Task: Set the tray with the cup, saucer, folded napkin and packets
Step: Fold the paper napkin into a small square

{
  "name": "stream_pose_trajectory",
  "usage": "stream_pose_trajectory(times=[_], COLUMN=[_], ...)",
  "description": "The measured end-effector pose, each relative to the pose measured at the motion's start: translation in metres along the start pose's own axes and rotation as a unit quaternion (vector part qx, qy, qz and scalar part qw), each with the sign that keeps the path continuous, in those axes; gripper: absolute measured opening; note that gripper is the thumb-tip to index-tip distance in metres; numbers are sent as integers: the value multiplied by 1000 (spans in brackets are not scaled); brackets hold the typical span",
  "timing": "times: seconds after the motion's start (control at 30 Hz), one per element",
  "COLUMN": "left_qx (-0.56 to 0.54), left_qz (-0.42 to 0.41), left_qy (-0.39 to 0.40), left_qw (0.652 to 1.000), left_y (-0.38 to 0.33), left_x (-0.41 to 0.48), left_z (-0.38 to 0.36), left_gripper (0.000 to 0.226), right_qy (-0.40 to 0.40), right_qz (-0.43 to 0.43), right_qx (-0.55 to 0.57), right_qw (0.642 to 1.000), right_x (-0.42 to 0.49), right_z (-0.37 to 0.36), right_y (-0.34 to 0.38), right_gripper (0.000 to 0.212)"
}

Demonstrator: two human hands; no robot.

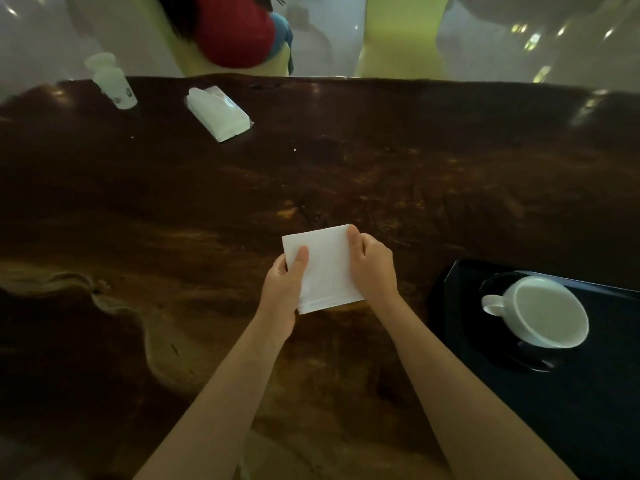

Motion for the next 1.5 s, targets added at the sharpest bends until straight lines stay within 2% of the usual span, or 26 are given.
stream_pose_trajectory(times=[0.1,0.2,0.27,0.47,0.7,0.87,1.03,1.17,1.23,1.33,1.5], left_qx=[121,172,194,198,106,167,125,63,90,122,85], left_qz=[-114,-200,-217,-203,-83,-155,-93,-50,-44,-66,-70], left_qy=[-67,-100,-111,-115,-129,-99,-27,34,68,115,141], left_qw=[984,959,950,952,982,969,987,996,993,984,984], left_y=[-13,-25,-24,-10,-17,-39,-43,-54,-60,-66,-70], left_x=[-1,-3,-2,-6,-5,-20,-34,-46,-50,-55,-62], left_z=[-17,-31,-33,-29,-31,-30,-21,-14,-12,-8,5], left_gripper=[30,34,35,38,41,39,23,17,18,20,19], right_qy=[14,-40,-81,-107,-103,-90,-62,59,108,92,17], right_qz=[-15,-13,2,14,-6,-23,0,-23,-52,-23,5], right_qx=[-10,-28,-41,-20,129,181,167,204,193,156,144], right_qw=[1000,999,996,994,986,979,984,977,974,983,989], right_x=[3,7,7,-9,-10,-18,-29,-35,-34,-36,-55], right_z=[0,6,13,10,16,22,33,38,43,45,48], right_y=[6,8,10,-2,0,8,13,14,19,32,40], right_gripper=[48,43,39,35,40,36,31,40,38,35,32])
Point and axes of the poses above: each hand's wrist, its own x-axis towards the middle knuckle, its own z-axis out of the back of the hand, y = z × x, the point moved 4 cm from there along x, towards the middle knuckle, and after that the axes turned 14 degrees about -x, right-handed, at the moved point
